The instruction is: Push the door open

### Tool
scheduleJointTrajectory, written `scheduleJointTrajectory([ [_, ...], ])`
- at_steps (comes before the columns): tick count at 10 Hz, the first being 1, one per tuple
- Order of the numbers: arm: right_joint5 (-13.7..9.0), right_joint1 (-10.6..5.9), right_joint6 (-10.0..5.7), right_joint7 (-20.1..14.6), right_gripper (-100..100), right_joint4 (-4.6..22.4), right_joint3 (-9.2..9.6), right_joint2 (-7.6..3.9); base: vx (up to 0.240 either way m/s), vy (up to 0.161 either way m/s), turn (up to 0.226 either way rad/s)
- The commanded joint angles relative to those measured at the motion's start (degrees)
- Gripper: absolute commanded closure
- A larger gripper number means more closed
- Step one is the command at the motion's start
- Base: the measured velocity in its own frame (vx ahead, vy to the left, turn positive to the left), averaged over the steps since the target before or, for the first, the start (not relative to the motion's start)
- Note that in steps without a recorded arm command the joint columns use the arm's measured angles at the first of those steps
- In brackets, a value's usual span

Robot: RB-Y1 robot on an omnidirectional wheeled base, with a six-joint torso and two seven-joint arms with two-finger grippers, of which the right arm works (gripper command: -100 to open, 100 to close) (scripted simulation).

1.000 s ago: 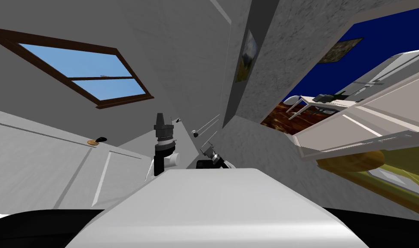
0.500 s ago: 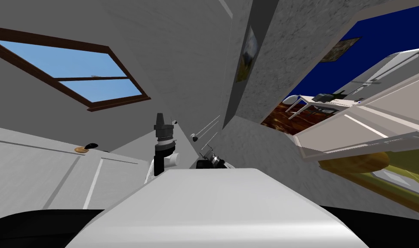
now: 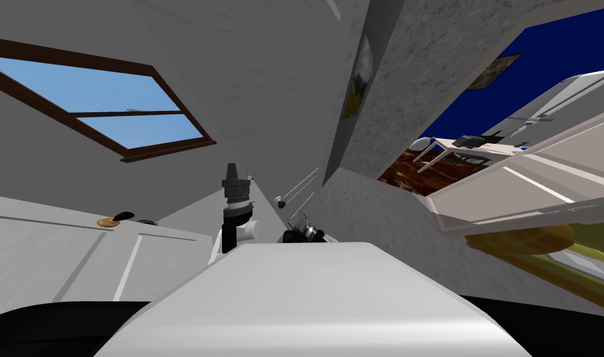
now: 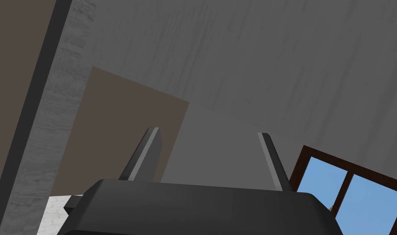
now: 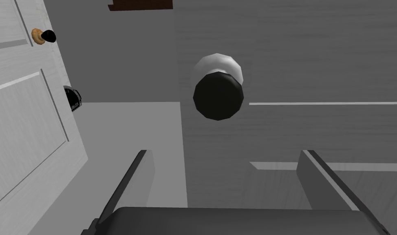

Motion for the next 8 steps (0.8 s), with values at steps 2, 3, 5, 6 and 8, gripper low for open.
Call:
scheduleJointTrajectory([
  [2,-0.2,-0.17,-0.10,0.2,-100,0.7,-0.33,0.52,0.105,0.160,0.036],
  [3,-0.2,-0.22,-0.13,0.3,-100,0.9,-0.43,0.67,0.174,0.166,0.020],
  [5,-0.4,-0.40,-0.24,0.5,-100,1.7,-0.81,1.25,0.152,0.153,0.051],
  [6,-0.4,-0.43,-0.26,0.5,-100,1.8,-0.88,1.36,0.148,0.147,0.029],
  [8,-0.4,-0.42,-0.23,0.6,-100,1.8,-0.95,1.39,0.102,0.110,0.008],
])
